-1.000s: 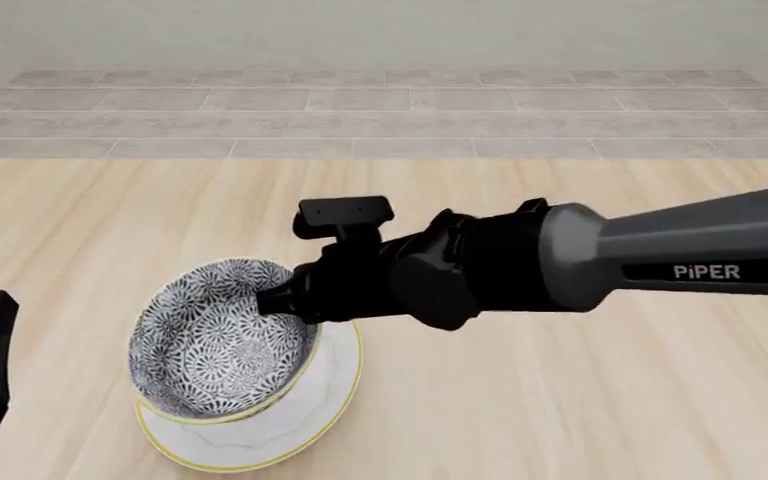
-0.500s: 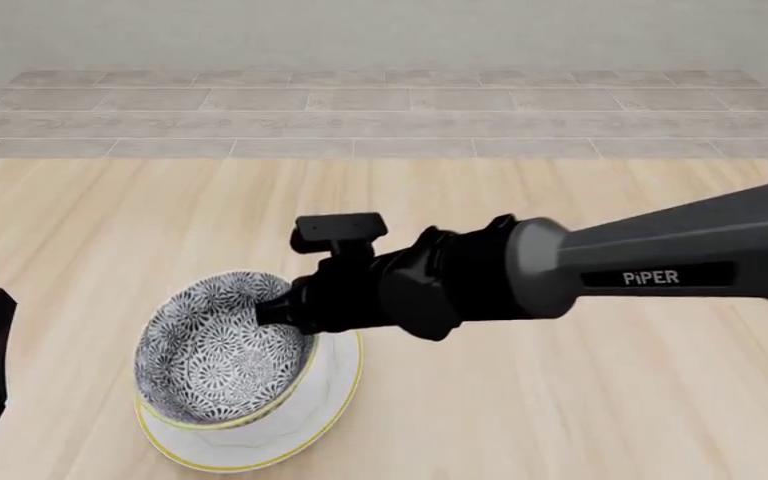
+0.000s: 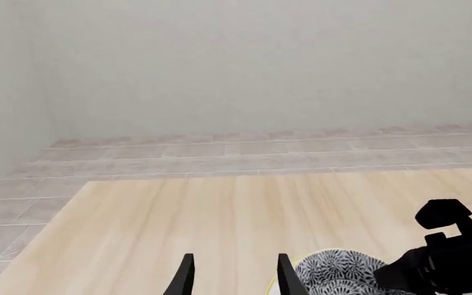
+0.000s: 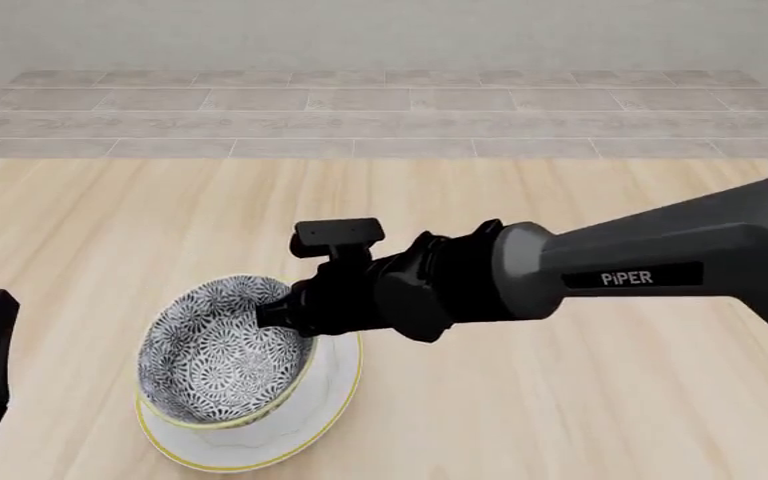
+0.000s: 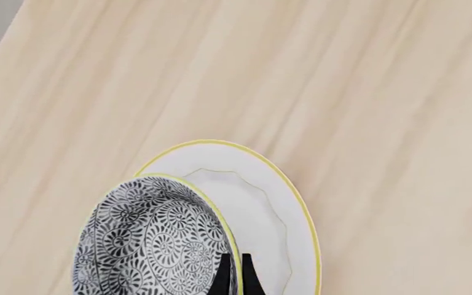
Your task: Put the bowl on the plate.
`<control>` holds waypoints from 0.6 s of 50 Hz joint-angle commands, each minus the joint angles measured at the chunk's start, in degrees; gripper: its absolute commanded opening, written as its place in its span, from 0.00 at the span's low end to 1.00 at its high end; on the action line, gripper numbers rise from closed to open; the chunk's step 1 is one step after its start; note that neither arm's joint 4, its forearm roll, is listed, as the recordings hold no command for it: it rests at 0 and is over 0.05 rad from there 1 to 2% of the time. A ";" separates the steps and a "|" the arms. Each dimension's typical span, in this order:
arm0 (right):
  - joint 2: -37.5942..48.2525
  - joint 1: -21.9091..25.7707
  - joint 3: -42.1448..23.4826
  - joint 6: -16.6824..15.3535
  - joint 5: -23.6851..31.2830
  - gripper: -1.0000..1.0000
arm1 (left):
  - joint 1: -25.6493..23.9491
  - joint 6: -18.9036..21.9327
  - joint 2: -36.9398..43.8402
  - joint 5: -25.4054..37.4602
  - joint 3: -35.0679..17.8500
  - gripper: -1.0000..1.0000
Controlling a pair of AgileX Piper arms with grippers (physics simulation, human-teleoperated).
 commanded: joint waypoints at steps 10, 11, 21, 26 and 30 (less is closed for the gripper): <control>1.36 -1.33 -1.34 -0.40 -0.01 0.00 | -0.13 -0.04 -0.03 -0.61 0.68 1.00; 1.43 -1.38 -1.34 -0.39 -0.04 0.00 | -0.11 -0.08 -0.03 -0.98 1.04 1.00; 1.85 -1.60 -1.28 -0.53 0.00 0.00 | -0.08 0.05 -0.03 -1.31 1.48 1.00; 2.23 -1.82 -1.34 -0.69 0.01 0.00 | -0.06 0.07 -0.03 -1.29 1.49 1.00; 2.77 -2.32 -1.64 -1.03 0.22 0.00 | 0.00 0.09 -0.01 -1.27 1.46 1.00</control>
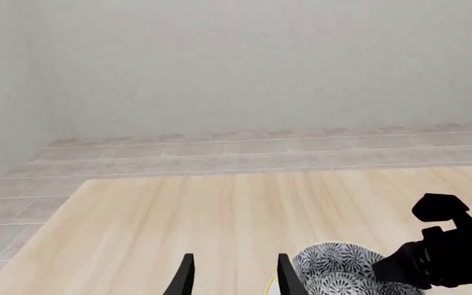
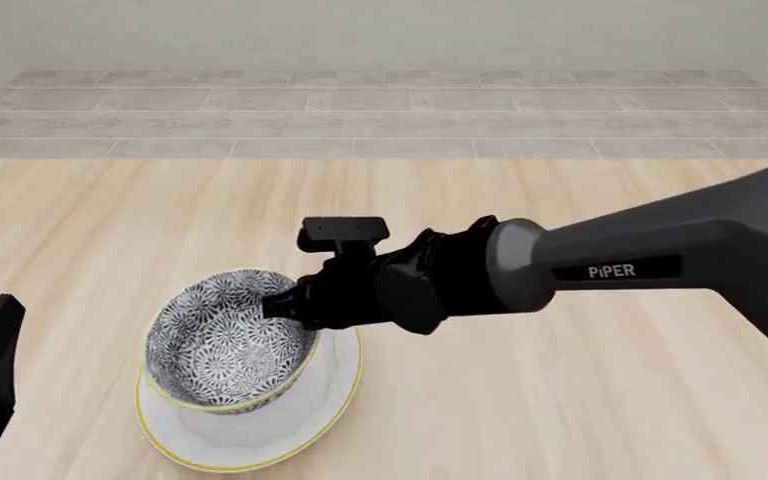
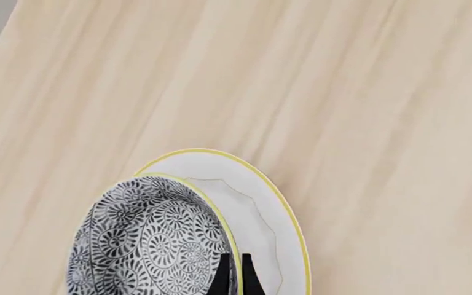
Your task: Put the bowl on the plate.
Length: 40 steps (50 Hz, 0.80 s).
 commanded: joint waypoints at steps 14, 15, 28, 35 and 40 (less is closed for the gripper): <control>1.49 -1.33 -0.18 -0.42 0.11 0.00 | 0.06 0.17 0.00 -0.17 0.17 1.00; 1.52 -1.33 -0.13 -0.47 0.03 0.00 | 0.09 0.22 0.00 -0.19 0.17 1.00; 1.19 -0.78 0.17 -0.35 -0.25 0.00 | 0.13 0.27 -0.01 -0.30 0.13 1.00; 0.83 -0.26 0.51 -0.33 -0.55 0.00 | 0.06 0.33 -0.01 0.81 -1.03 1.00; 0.55 -0.13 0.56 -0.66 -0.58 1.00 | 0.06 0.41 0.03 1.52 -1.77 1.00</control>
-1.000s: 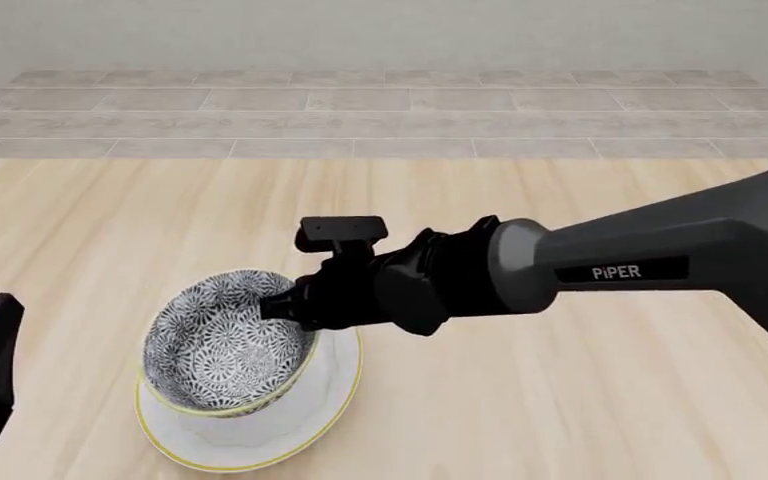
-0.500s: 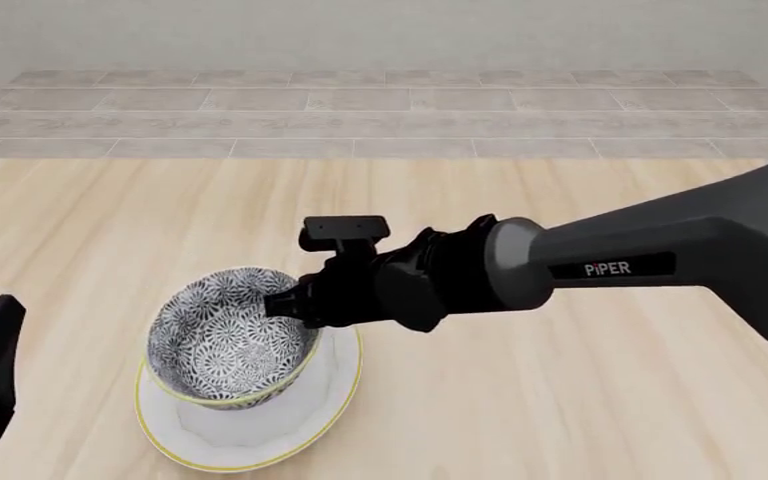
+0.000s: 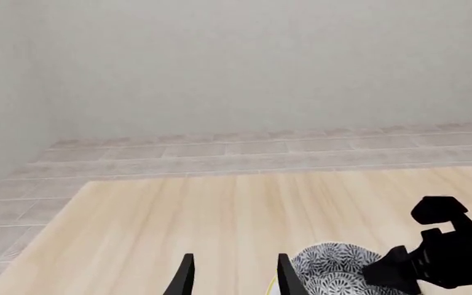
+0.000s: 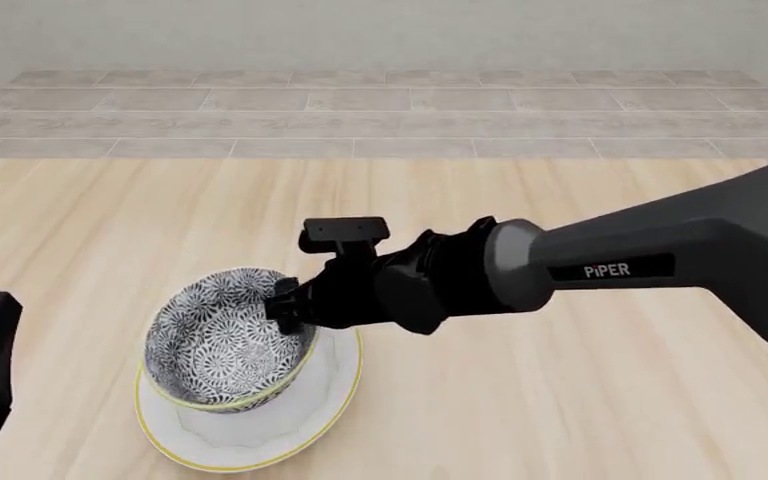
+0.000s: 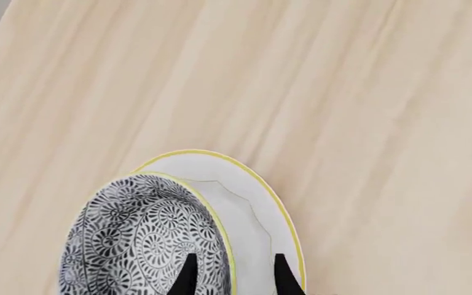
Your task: Put the bowl on the plate.
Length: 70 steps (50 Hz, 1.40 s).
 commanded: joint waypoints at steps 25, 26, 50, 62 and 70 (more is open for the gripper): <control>-2.39 0.04 0.60 -1.86 1.00 1.00 | -0.02 0.29 -0.01 0.38 -0.18 1.00; -2.58 -0.03 0.58 -1.97 1.15 1.00 | -0.02 0.28 -0.01 0.39 -0.19 1.00; -8.22 -2.14 0.84 -5.84 4.79 1.00 | 0.01 0.39 0.00 -0.25 0.80 1.00; -13.48 -2.48 2.38 -7.38 6.81 1.00 | -0.13 0.51 0.00 -0.23 0.80 1.00; -17.52 -1.96 3.57 -7.91 7.86 1.00 | -0.47 0.84 0.01 -0.07 0.78 1.00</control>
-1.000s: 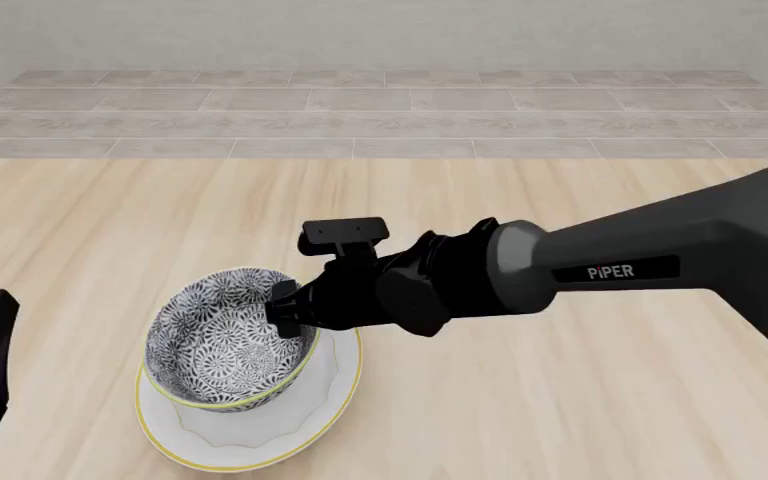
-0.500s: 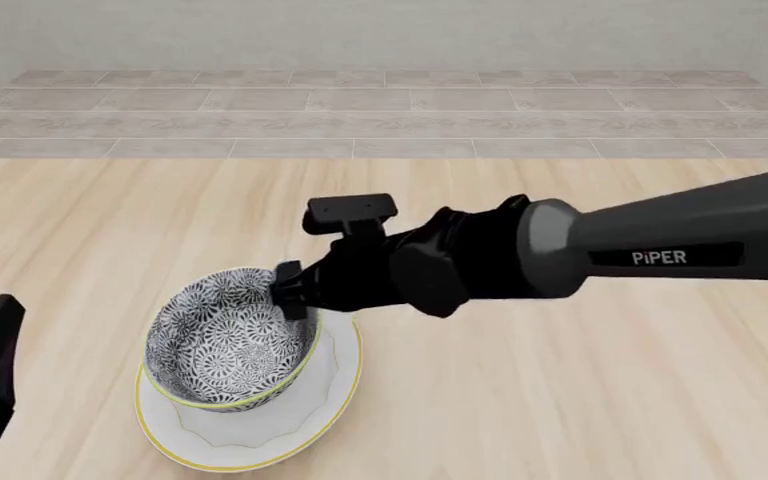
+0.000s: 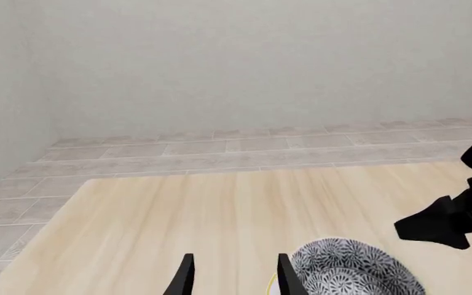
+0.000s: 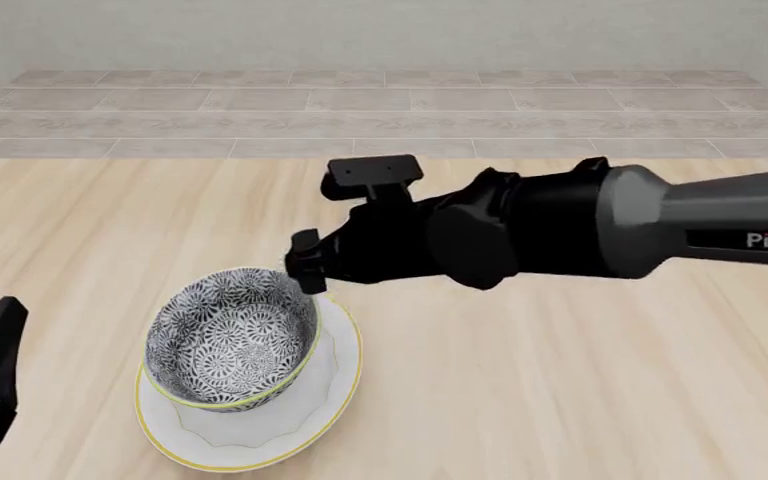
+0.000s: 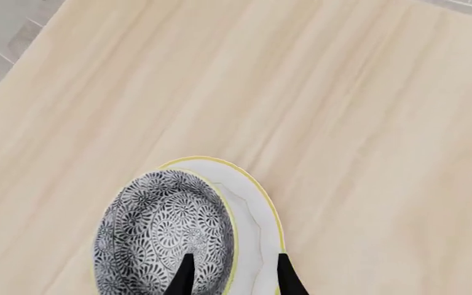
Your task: Put the bowl on the plate.
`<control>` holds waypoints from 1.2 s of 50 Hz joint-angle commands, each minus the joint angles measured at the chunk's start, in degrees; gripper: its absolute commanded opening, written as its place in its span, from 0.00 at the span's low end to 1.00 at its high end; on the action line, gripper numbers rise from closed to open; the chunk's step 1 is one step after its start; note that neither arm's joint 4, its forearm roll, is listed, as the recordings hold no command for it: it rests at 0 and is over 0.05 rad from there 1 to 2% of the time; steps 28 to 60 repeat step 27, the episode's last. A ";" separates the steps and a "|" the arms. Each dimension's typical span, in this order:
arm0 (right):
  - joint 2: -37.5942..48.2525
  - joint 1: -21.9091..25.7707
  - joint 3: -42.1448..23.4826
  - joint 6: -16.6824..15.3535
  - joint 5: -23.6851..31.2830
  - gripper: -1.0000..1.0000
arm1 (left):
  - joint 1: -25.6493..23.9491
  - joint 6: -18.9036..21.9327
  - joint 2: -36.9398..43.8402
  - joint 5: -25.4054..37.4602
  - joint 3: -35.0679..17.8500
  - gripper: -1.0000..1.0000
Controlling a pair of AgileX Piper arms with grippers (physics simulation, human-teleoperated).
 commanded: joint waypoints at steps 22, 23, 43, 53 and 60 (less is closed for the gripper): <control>-12.71 1.33 4.63 -1.72 2.40 1.00 | -0.21 0.62 -0.02 -0.10 0.03 1.00; -12.89 1.41 4.80 -1.59 2.35 1.00 | -0.20 0.66 -0.02 -0.11 0.03 1.00; -13.45 1.47 5.29 -1.32 2.15 1.00 | -0.07 0.65 -0.02 -0.12 -0.01 1.00; -13.45 1.47 5.29 -1.32 2.15 1.00 | -0.07 0.65 -0.02 -0.12 -0.01 1.00; -13.45 1.47 5.29 -1.32 2.15 1.00 | -0.07 0.65 -0.02 -0.12 -0.01 1.00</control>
